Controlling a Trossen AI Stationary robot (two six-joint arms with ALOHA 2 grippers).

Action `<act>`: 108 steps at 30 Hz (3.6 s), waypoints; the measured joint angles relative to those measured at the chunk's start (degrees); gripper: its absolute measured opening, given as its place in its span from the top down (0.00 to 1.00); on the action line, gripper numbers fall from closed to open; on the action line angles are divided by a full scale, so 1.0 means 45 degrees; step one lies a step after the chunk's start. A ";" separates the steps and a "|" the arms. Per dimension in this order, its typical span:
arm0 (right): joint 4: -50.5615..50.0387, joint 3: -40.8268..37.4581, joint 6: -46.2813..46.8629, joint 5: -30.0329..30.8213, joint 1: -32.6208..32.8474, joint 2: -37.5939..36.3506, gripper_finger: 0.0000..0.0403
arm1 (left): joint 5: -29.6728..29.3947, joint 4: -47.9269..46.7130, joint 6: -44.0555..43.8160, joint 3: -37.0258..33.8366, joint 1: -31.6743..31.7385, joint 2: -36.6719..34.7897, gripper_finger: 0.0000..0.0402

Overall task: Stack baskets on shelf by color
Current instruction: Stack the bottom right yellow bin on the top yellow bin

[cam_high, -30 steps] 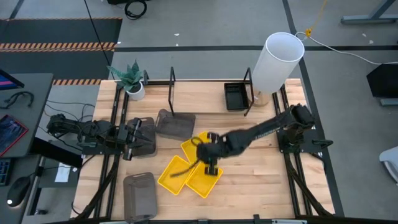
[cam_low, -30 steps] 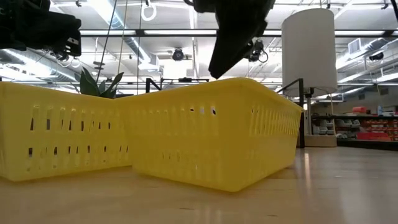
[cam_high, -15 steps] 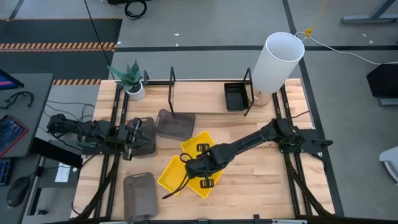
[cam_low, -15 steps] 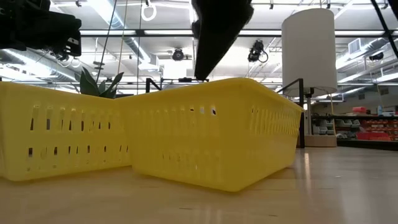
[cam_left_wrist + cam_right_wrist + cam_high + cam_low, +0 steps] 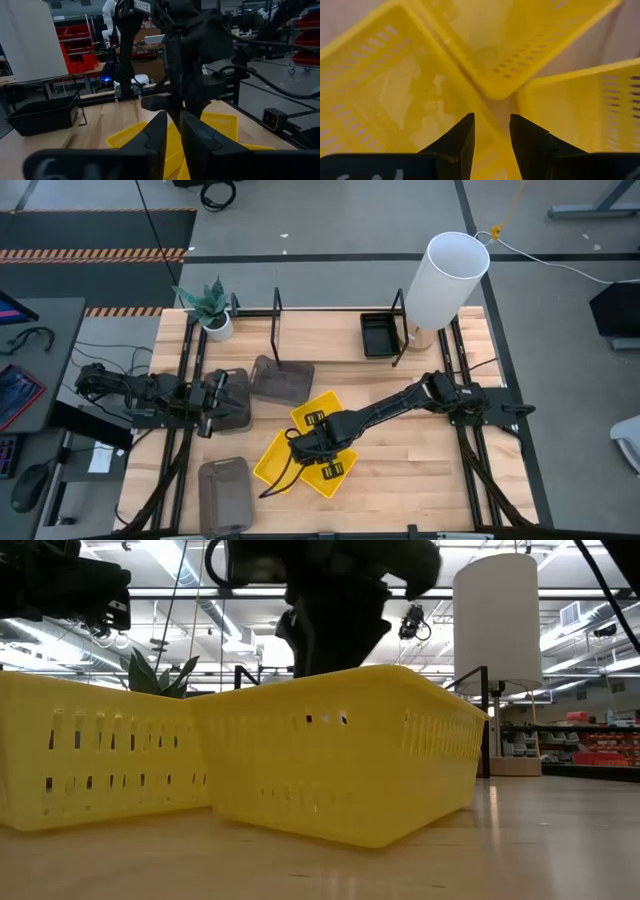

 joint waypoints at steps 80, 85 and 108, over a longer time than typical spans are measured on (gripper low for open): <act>-0.2945 0.0220 0.1760 -0.0006 0.0256 -0.1010 0.97 | 0.0000 -0.0022 0.0000 0.0005 0.0003 -0.0001 0.86; -0.2891 0.0220 0.2003 0.0425 0.0256 -0.1754 0.97 | 0.0002 -0.0022 -0.0005 0.0005 0.0003 0.0000 0.87; -0.2590 0.0227 0.2028 0.0711 0.0227 -0.2659 0.97 | 0.0000 -0.0022 -0.0005 0.0005 0.0003 0.0003 0.85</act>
